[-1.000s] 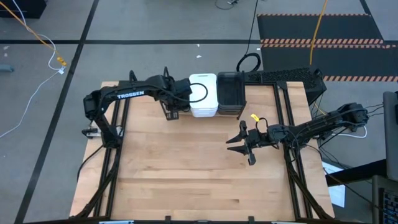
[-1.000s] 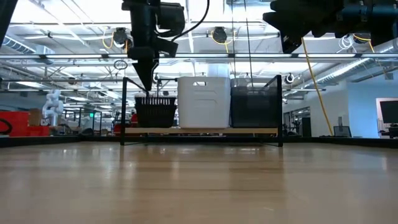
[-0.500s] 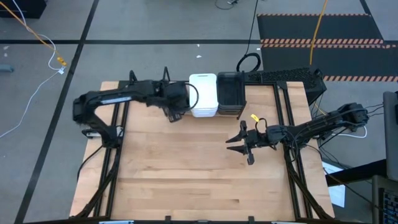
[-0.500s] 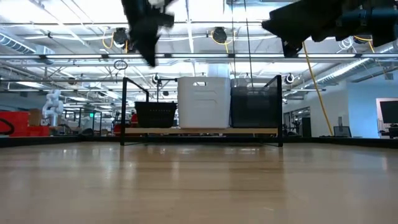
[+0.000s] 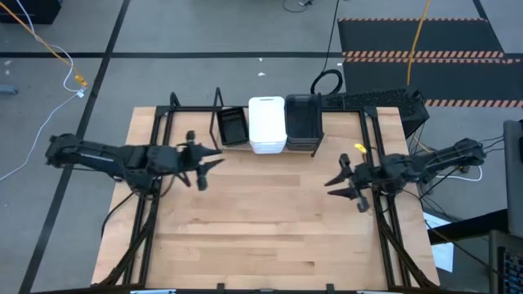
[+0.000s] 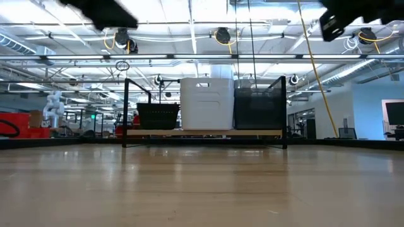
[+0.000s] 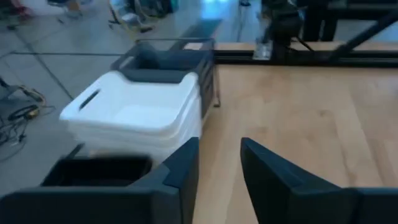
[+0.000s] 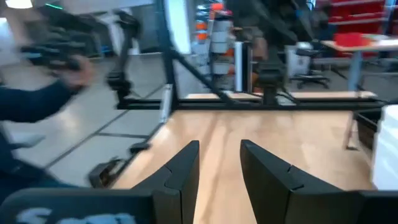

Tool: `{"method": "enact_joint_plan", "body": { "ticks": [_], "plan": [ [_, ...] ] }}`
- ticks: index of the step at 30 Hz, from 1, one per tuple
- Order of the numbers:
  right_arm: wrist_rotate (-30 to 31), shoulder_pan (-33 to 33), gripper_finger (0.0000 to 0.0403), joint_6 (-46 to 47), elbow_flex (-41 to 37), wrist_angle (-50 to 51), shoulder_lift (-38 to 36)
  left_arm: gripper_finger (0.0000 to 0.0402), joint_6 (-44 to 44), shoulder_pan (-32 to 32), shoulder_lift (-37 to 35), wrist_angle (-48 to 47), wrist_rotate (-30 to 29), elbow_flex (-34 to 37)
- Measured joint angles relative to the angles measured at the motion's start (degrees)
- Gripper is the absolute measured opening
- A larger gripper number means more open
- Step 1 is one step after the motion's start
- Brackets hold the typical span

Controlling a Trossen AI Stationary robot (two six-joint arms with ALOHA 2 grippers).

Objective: Stack baskets on shelf by color
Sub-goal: Return to home position

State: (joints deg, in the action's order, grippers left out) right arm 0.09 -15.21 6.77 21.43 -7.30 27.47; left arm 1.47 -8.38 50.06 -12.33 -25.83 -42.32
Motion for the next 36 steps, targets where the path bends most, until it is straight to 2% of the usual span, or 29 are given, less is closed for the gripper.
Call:
{"method": "enact_joint_plan", "body": {
  "ticks": [2, 5, 10, 11, 13, 16, 18, 24, 27, 30, 33, 36],
  "plan": [
    [-0.24, -0.80, 0.0109, -0.75, -0.56, 2.74, -4.60, 0.0111, -0.11, 1.04, -6.04, 5.24, 0.04, 7.52],
    [1.95, -1.04, 0.0109, -4.38, -5.30, -1.26, -9.38, 0.0095, -2.05, 3.84, -14.44, 12.87, 2.70, 17.78],
    [8.13, 1.36, 0.0109, -10.51, -18.85, -19.91, -14.98, 0.0074, -4.00, 8.84, -25.17, 21.83, 11.63, 27.61],
    [8.85, 2.43, 0.0109, -10.18, -20.42, -22.89, -15.47, 0.0069, -3.97, 9.76, -27.10, 21.66, 12.10, 28.75],
    [8.40, 4.49, 0.0109, -7.68, -18.91, -17.71, -16.57, 0.0061, -3.70, 11.40, -30.48, 20.68, 12.35, 31.00],
    [4.61, 7.08, 0.0109, -6.22, -17.89, -9.73, -16.28, 0.0048, -2.51, 13.50, -35.59, 18.13, 13.25, 33.78],
    [3.24, 8.43, 0.0109, -7.03, -16.56, -9.66, -16.90, 0.0042, -1.05, 14.59, -39.10, 15.81, 14.07, 34.79],
    [-0.63, 11.51, 0.0109, -8.80, -14.66, -5.94, -19.63, 0.0031, 2.06, 16.20, -50.02, 0.85, 16.75, 34.88],
    [-1.96, 12.25, 0.0109, -6.11, -15.75, -5.06, -21.01, 0.0031, 3.37, 16.16, -49.92, -3.02, 18.15, 35.28],
    [-1.54, 12.28, 0.0109, -3.57, -20.34, -6.18, -20.99, 0.0031, 4.60, 16.14, -49.48, 2.80, 21.65, 38.04],
    [4.54, 12.36, 0.0109, -3.17, -20.27, -5.71, -19.71, 0.0030, 3.18, 15.95, -48.51, 12.38, 25.83, 41.46],
    [9.15, 12.53, 0.0109, -2.57, -20.31, -6.01, -18.89, 0.0030, 2.66, 16.13, -46.79, 13.22, 25.52, 41.68]
  ]
}}
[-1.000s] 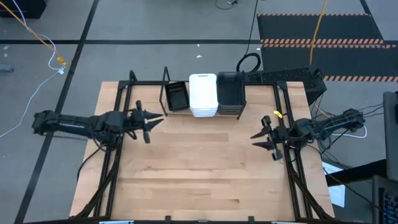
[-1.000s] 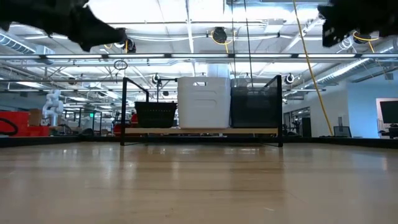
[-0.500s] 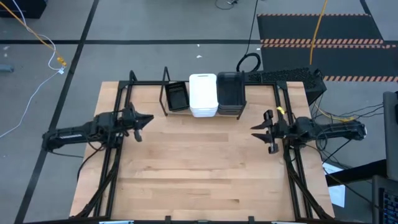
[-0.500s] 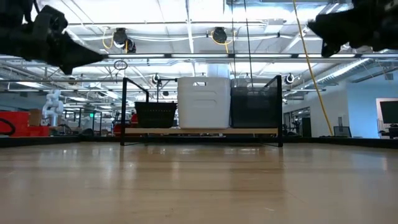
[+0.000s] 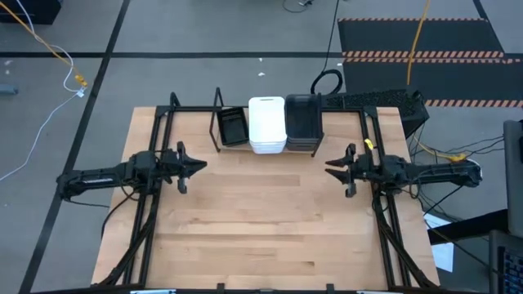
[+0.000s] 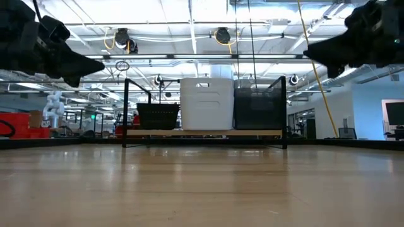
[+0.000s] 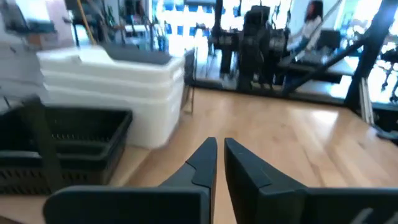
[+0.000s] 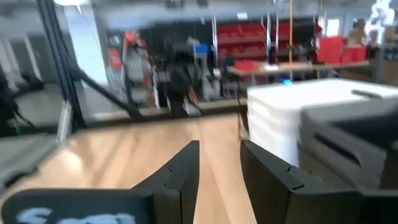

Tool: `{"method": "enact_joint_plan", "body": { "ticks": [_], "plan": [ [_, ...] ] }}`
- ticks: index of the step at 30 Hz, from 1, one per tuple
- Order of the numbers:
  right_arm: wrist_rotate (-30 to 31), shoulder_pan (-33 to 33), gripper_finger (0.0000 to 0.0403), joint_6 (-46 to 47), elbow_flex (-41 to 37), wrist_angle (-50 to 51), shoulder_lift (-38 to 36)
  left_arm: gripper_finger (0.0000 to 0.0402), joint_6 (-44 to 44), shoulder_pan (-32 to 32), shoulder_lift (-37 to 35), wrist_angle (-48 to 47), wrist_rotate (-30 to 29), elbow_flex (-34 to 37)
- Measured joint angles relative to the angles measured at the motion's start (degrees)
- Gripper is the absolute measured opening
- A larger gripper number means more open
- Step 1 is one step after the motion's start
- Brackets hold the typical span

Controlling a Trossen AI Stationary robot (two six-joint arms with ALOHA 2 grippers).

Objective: Stack baskets on shelf by color
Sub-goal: Return to home position

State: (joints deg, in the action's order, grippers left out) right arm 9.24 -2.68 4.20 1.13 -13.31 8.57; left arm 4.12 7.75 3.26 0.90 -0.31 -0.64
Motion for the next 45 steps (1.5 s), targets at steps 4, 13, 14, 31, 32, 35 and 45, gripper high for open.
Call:
{"method": "enact_joint_plan", "body": {
  "ticks": [4, 13, 14, 31, 32, 35, 45],
  "plan": [
    [-1.18, -0.02, 0.0109, 1.31, -0.02, -3.69, -0.28, 0.0030, -0.08, -0.04, 0.97, -0.16, 0.23, -0.02],
    [-1.84, -0.02, 0.0109, 1.12, -0.13, -5.26, -0.21, 0.0031, -3.82, -0.04, 1.98, -0.11, 0.30, 0.01],
    [-1.84, -0.02, 0.0109, 1.12, -0.15, -5.30, -0.21, 0.0031, -3.85, -0.04, 2.00, -0.12, 0.30, 0.02],
    [-1.82, -0.04, 0.0110, 1.12, -0.24, -5.28, -0.24, 0.0031, -3.85, -0.04, 1.97, -0.14, 0.28, 0.02],
    [-1.82, -0.04, 0.0110, 1.12, -0.24, -5.28, -0.24, 0.0031, -3.85, -0.04, 1.97, -0.14, 0.28, 0.02],
    [-1.82, -0.04, 0.0110, 1.12, -0.26, -5.28, -0.24, 0.0031, -3.87, -0.04, 1.97, -0.14, 0.28, 0.02],
    [-1.82, -0.04, 0.0110, 1.12, -0.26, -5.28, -0.24, 0.0031, -3.87, -0.04, 1.97, -0.15, 0.26, 0.02]
  ]
}}
